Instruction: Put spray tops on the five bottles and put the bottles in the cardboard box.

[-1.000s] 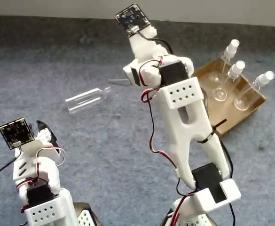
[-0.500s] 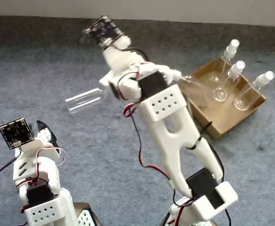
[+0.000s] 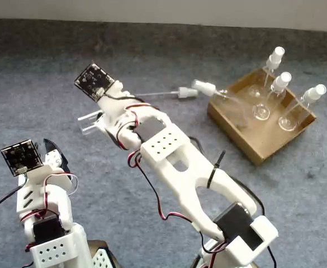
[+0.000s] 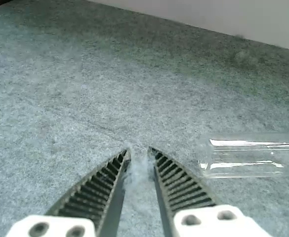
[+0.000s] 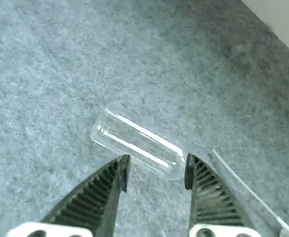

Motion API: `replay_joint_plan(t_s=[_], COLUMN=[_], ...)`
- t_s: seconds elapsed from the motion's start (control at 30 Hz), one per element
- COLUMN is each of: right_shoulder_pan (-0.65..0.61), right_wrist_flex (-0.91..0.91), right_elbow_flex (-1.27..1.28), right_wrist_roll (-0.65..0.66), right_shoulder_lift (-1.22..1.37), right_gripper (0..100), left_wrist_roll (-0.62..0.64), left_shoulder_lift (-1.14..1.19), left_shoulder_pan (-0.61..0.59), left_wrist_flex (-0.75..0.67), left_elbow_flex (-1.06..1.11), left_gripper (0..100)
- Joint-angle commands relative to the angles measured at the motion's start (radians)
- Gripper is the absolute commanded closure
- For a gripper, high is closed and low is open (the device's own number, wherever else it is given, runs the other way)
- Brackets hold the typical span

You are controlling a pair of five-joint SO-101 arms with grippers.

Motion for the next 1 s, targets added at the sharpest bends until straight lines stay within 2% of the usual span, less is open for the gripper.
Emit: replay_joint_plan(t_s=[0.0, 0.13, 0.33, 0.6, 0.73, 0.97], right_shoulder_pan=[-0.005, -0.024, -0.111, -0.108, -0.110, -0.111], right_wrist_flex=[-0.110, -0.119, -0.150, -0.510, -0.664, -0.708], right_elbow_flex=[0.035, 0.064, 0.064, 0.058, 0.054, 0.056], right_wrist_roll=[0.015, 0.133, 0.313, 0.206, 0.204, 0.203], right_shoulder_lift=[-0.054, -0.053, -0.033, 0.226, 0.321, 0.394], right_gripper=[83.2, 74.4, 73.8, 73.8, 73.8, 73.8], left_wrist_roll=[0.003, 0.003, 0.003, 0.003, 0.003, 0.003], left_shoulder_lift=[-0.004, -0.004, -0.005, -0.005, -0.004, -0.004], left_shoulder_pan=[0.064, 0.061, 0.061, 0.064, 0.065, 0.065], left_wrist_flex=[-0.026, -0.026, -0.026, -0.026, -0.026, -0.026], left_elbow_flex=[0.022, 0.022, 0.022, 0.022, 0.022, 0.022], left_gripper=[99, 99, 99, 99, 99, 99])
